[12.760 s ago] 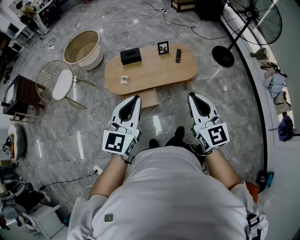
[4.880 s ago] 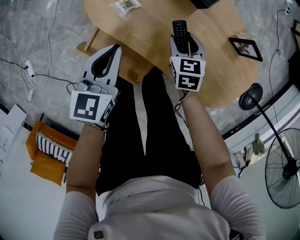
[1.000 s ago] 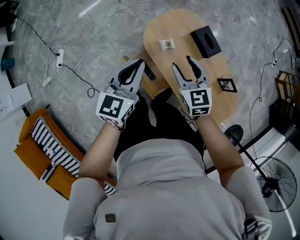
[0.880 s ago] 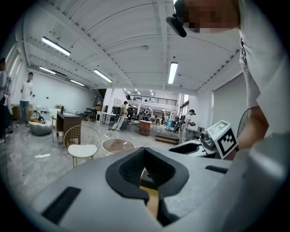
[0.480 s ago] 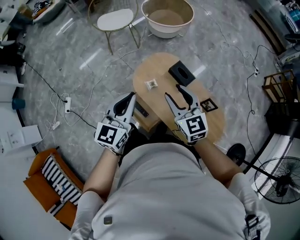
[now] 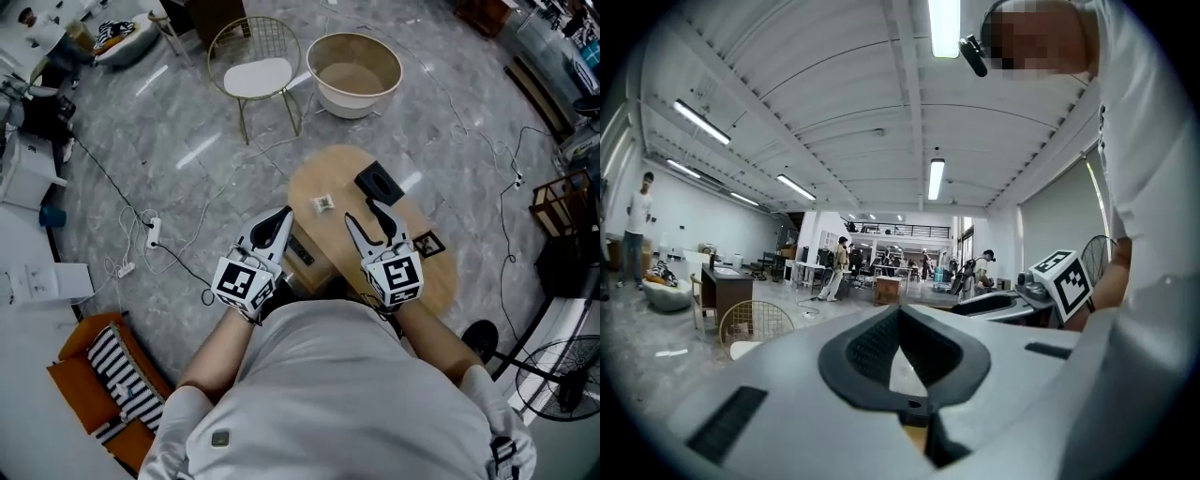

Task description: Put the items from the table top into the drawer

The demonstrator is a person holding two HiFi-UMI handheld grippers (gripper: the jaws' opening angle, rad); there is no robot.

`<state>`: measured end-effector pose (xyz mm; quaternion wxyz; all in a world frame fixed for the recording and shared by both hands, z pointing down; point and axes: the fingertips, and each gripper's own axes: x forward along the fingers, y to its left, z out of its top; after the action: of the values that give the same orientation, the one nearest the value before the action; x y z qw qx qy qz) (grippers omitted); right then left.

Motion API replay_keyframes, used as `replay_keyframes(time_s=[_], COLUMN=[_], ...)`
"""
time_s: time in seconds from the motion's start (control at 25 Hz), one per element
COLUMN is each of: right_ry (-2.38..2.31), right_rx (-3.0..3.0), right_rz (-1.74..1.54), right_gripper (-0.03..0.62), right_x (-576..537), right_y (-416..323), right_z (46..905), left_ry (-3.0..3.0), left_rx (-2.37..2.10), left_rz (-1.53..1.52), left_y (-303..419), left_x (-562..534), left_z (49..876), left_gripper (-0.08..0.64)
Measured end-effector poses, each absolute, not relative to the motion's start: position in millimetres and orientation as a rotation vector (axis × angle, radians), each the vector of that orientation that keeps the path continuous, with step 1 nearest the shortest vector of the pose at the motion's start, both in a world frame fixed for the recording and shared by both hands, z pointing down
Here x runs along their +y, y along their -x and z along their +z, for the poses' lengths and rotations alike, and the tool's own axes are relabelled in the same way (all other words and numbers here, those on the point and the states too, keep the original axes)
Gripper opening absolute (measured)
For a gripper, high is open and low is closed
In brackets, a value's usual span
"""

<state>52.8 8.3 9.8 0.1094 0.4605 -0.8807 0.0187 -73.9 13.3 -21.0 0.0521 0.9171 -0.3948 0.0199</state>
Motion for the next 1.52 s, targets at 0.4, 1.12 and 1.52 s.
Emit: replay_keyframes(time_s=[0.4,1.12,1.52], right_ry=[-1.444,-1.002,-0.541], right_rx=[-2.544,-2.517,-2.356], right_rz=[0.033,0.070,-0.058], right_gripper=[0.215,0.215,0.216], right_x=[-11.0,-88.8,-135.9], right_y=[6.4,7.6,22.5], right_z=[-5.7,73.5,192.6], left_ry=[-2.863,-2.693,-2.592], left_rx=[-1.098,-1.192,-1.208], left_rz=[0.040,0.123,0.229], left_y=[124.7,112.0,106.2], left_x=[-3.4,-73.6,-117.5], left_z=[-38.8,25.1,110.0], left_gripper=[0.009,0.009,0.009])
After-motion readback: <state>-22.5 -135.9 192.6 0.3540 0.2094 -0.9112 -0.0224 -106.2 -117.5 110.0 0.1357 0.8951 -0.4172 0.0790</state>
